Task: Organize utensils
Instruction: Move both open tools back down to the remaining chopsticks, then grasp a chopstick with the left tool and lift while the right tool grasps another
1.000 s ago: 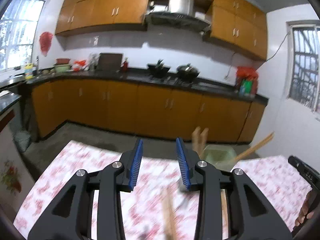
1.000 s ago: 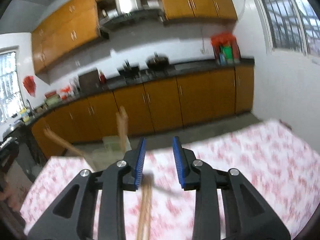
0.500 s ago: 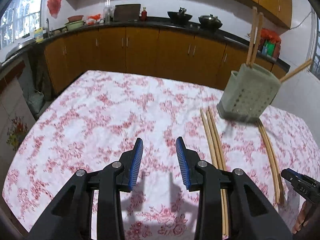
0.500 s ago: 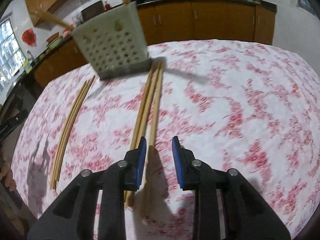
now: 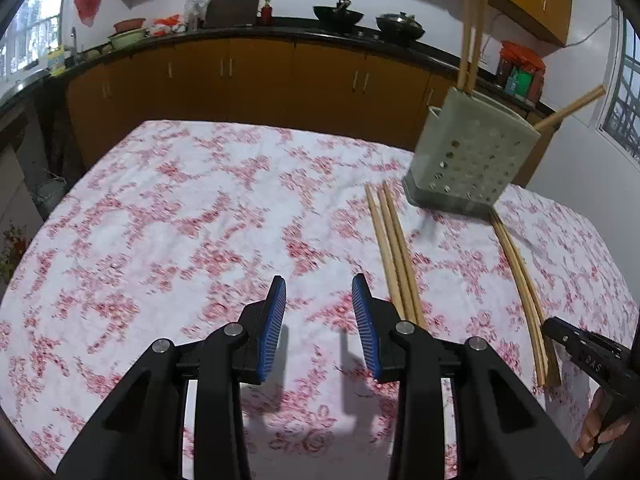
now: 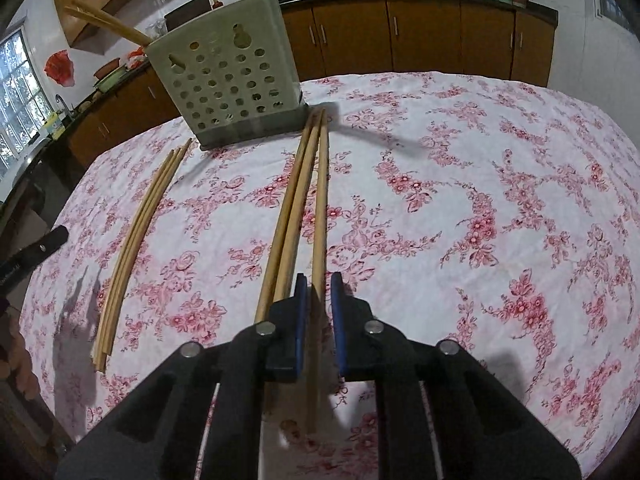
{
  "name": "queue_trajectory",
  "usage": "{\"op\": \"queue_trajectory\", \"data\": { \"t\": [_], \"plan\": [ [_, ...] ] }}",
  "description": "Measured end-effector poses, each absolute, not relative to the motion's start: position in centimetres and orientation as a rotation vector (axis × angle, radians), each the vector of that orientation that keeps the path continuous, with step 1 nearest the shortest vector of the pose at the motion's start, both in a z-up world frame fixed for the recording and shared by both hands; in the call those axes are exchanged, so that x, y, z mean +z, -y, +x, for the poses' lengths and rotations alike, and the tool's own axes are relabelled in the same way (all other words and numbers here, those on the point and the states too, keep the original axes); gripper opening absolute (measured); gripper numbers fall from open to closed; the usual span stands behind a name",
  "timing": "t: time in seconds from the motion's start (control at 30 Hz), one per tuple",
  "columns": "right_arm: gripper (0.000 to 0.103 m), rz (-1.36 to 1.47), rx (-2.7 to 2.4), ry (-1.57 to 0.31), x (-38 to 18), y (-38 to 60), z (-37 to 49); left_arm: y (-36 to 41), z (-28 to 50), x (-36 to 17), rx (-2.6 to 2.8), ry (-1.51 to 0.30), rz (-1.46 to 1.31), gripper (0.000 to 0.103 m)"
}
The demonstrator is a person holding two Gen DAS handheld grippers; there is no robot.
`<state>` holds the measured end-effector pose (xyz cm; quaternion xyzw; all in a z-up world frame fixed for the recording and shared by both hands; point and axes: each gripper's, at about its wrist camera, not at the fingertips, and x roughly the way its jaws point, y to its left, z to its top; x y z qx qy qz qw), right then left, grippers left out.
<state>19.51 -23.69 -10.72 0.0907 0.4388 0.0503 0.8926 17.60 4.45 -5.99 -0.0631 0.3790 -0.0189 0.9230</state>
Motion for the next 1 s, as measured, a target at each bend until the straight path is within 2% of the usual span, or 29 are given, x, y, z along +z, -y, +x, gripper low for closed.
{"op": "queue_trajectory", "data": {
  "t": [0.17, 0.23, 0.3, 0.57, 1.0],
  "plan": [
    [0.013, 0.159, 0.1, -0.913, -10.7, 23.3, 19.5, -3.5, 17.7, -6.7, -0.08, -0.805, -0.137, 0.036],
    [0.008, 0.134, 0.087, -0.905, -10.7, 23.2, 19.5, -3.2, 17.7, -6.9, -0.096, -0.814, -0.142, 0.036],
    [0.008, 0.152, 0.079, -0.904, -10.8, 23.5, 19.6, -2.8, 17.6, -7.2, -0.117, -0.825, -0.144, 0.035],
    [0.008, 0.155, 0.066, -0.899, -10.8, 23.9, 19.5, -1.2, 17.2, -8.4, -0.185, -0.868, -0.129, 0.022],
    [0.008, 0.151, 0.068, -0.9, -10.8, 23.9, 19.6, 0.4, 16.3, -9.4, -0.23, -0.903, -0.079, 0.015]
  ]
}}
